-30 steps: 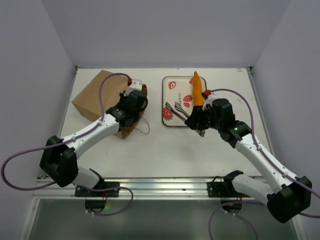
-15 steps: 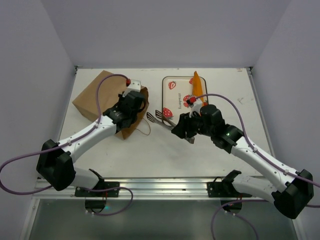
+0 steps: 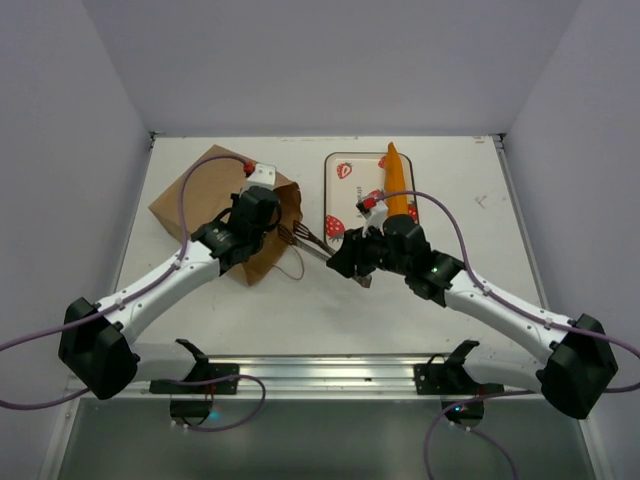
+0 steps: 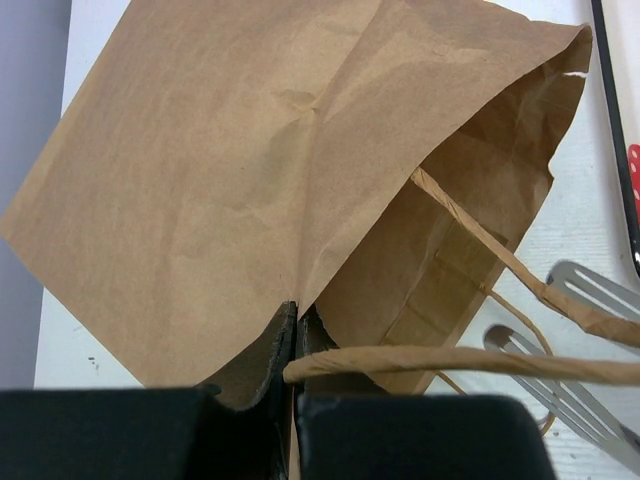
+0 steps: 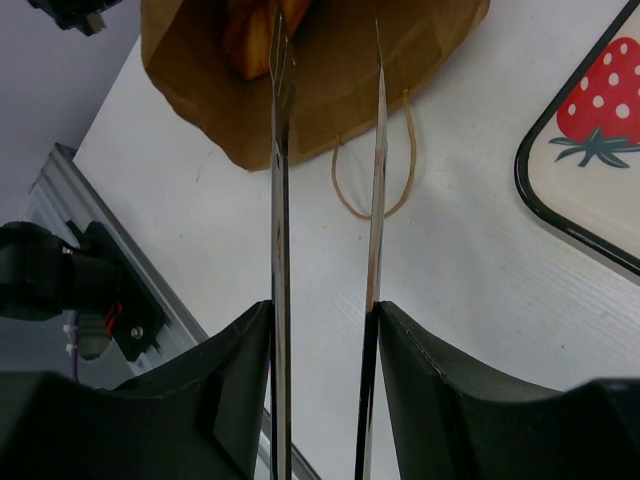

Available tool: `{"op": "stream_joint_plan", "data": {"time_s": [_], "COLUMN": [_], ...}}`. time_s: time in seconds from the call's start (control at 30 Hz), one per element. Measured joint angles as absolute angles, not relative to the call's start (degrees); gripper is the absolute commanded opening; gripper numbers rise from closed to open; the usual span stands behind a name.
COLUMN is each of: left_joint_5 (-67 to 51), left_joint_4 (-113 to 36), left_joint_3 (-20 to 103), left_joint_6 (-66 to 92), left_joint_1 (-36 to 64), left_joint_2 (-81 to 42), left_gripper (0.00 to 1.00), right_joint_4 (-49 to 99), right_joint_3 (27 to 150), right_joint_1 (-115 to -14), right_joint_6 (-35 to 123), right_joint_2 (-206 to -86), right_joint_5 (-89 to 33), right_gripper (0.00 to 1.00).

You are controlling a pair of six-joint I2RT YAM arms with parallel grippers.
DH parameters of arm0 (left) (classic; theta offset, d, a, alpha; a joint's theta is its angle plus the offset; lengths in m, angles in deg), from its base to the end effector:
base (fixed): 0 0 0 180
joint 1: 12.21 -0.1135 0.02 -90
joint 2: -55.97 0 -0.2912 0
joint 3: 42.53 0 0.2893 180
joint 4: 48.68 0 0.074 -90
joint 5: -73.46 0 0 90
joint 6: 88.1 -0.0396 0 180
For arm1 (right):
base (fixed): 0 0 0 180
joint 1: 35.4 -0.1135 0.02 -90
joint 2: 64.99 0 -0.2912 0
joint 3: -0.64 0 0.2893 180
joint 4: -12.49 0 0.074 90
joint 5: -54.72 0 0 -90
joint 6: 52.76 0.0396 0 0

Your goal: Take the fake bread out of the paper bag

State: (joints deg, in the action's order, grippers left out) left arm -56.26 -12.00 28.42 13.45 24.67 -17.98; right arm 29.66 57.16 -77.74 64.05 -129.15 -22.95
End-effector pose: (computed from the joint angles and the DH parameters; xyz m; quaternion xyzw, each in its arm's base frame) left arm 0.2622 -0.1651 0.3115 0.0457 0.8622 0.1164 0.4908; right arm 0.2028 0.1963 0.2898 -0.1705 0.8221 0.3784 0.3896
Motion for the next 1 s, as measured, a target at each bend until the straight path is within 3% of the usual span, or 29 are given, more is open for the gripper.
{"op": "stream_joint_plan", "data": {"time_s": [1.0], "left_joint_5": [-49.42], "left_joint_4": [-10.27], "left_joint_3": [27.09], "left_joint_6": [17.88], "left_joint_1": [24.69], "left_joint_2": [-17.07], "left_gripper": [0.00], "right_joint_4": [11.23], "right_joint_3": [61.73], "right_joint_1": [-80.78], "right_joint_6": [64.26], "right_joint_2": [-152.14], "right_joint_5": [-30.47], "right_gripper": [0.50]}}
